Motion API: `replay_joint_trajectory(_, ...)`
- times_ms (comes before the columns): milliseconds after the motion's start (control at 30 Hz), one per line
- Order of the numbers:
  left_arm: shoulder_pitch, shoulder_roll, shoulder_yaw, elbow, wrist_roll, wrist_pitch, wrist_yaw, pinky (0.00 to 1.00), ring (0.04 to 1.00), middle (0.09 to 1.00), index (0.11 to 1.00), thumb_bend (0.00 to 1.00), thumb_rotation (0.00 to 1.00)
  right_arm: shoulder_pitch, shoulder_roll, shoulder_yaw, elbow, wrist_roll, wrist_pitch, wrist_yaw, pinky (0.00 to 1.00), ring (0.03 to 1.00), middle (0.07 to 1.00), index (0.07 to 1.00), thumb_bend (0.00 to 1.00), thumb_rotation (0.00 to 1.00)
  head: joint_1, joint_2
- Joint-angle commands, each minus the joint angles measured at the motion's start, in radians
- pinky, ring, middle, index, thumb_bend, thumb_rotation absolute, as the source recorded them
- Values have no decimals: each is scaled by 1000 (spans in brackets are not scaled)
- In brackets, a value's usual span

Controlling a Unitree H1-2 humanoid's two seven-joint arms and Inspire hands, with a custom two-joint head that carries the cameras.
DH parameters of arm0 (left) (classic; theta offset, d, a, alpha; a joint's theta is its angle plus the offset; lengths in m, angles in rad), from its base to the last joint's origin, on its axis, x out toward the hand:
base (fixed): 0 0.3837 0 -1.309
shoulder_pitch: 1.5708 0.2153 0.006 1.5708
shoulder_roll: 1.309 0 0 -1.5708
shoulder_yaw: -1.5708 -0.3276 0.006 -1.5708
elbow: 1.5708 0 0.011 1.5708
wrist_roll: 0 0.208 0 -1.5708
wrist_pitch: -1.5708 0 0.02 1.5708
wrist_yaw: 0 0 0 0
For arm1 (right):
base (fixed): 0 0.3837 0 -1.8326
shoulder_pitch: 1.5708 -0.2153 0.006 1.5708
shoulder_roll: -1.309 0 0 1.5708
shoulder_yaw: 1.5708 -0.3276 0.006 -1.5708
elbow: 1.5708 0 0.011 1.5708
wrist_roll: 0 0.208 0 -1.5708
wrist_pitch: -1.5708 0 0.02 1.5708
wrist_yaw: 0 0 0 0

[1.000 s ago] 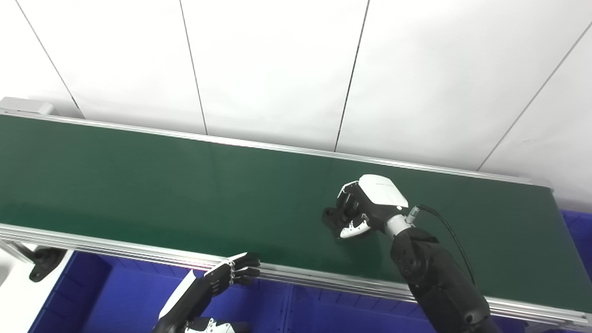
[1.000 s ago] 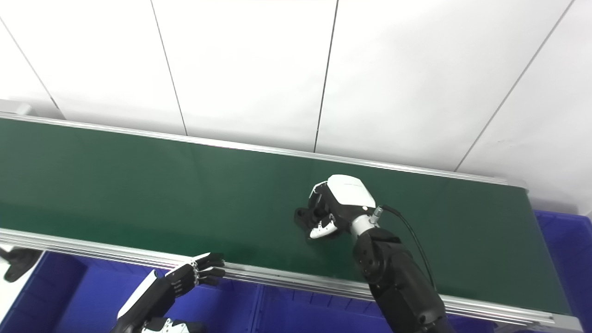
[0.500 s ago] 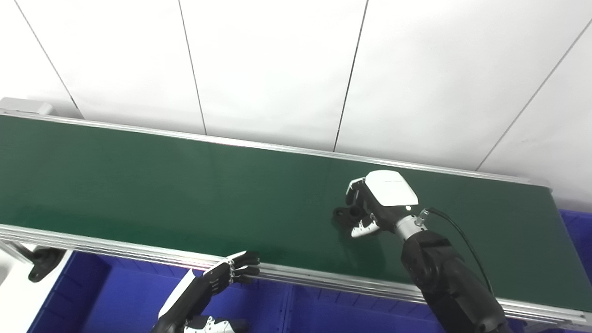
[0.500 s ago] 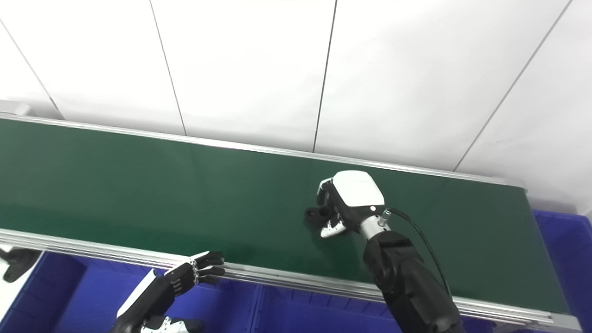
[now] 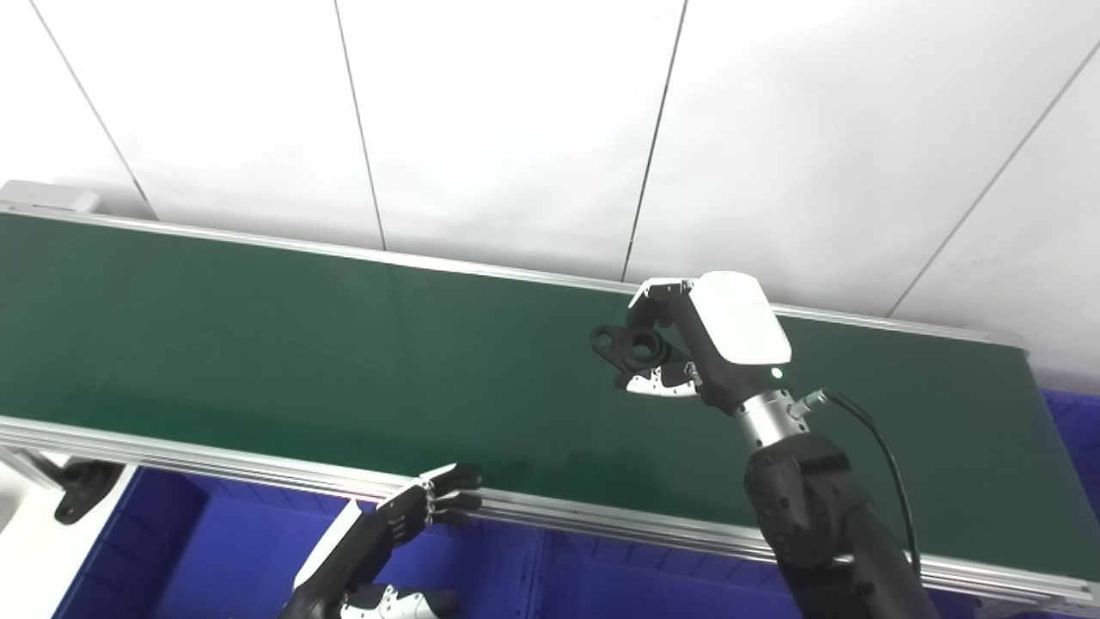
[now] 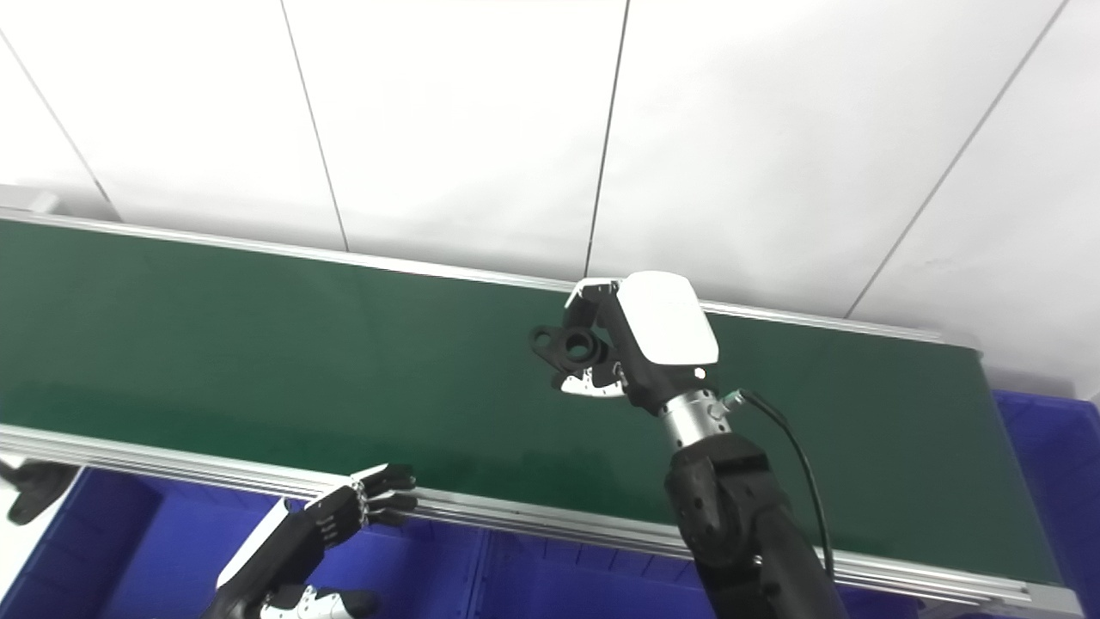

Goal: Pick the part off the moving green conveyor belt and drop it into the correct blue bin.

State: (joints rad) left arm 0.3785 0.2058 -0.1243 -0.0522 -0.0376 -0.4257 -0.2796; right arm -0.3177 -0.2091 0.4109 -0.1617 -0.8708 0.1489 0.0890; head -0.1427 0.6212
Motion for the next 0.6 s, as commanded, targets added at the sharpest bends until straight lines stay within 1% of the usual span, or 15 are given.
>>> replay_joint_trajectory(0, 4, 12, 6, -26, -15, -39, 0, 735, 792, 849, 850, 849, 509, 15, 6, -32, -68, 20, 9, 2, 362, 494, 510, 444, 497, 0, 3, 1)
replay_joint_trajectory(100, 8, 13, 7, -32, -16, -36, 2, 735, 791, 849, 849, 848, 505, 59, 3, -46, -95, 23, -27, -14, 366, 494, 509, 443, 497, 0, 2, 6)
replay_joint_trajectory(200, 12, 14, 9, -40, -11, -34, 5, 735, 788, 846, 846, 848, 507, 116, -7, -43, -119, 7, -58, -37, 376, 508, 498, 431, 494, 0, 2, 14)
replay_joint_trajectory(300, 13, 14, 11, -43, -15, -38, 4, 728, 784, 843, 844, 843, 500, 195, -23, -30, -148, 0, -104, -71, 388, 489, 491, 443, 497, 0, 4, 25)
replay_joint_trajectory(333, 14, 14, 12, -45, -16, -37, 4, 731, 786, 843, 844, 846, 497, 214, -26, -27, -155, -1, -113, -76, 392, 499, 488, 434, 496, 0, 4, 25)
replay_joint_trajectory(467, 20, 18, 14, -59, -17, -31, 4, 729, 787, 842, 842, 849, 493, 349, -32, -7, -207, 1, -158, -103, 406, 512, 484, 423, 495, 0, 7, 45)
replay_joint_trajectory(500, 21, 20, 15, -62, -17, -30, 4, 729, 787, 841, 843, 847, 492, 366, -32, -5, -214, 1, -165, -105, 415, 511, 483, 423, 496, 0, 8, 49)
replay_joint_trajectory(533, 22, 22, 14, -67, -22, -28, 1, 728, 787, 841, 843, 846, 492, 402, -31, 3, -233, -1, -170, -105, 420, 511, 482, 423, 496, 0, 11, 57)
replay_joint_trajectory(567, 23, 24, 14, -70, -26, -26, -1, 725, 785, 843, 843, 840, 484, 425, -29, 7, -246, -4, -173, -103, 424, 510, 481, 426, 496, 0, 11, 57)
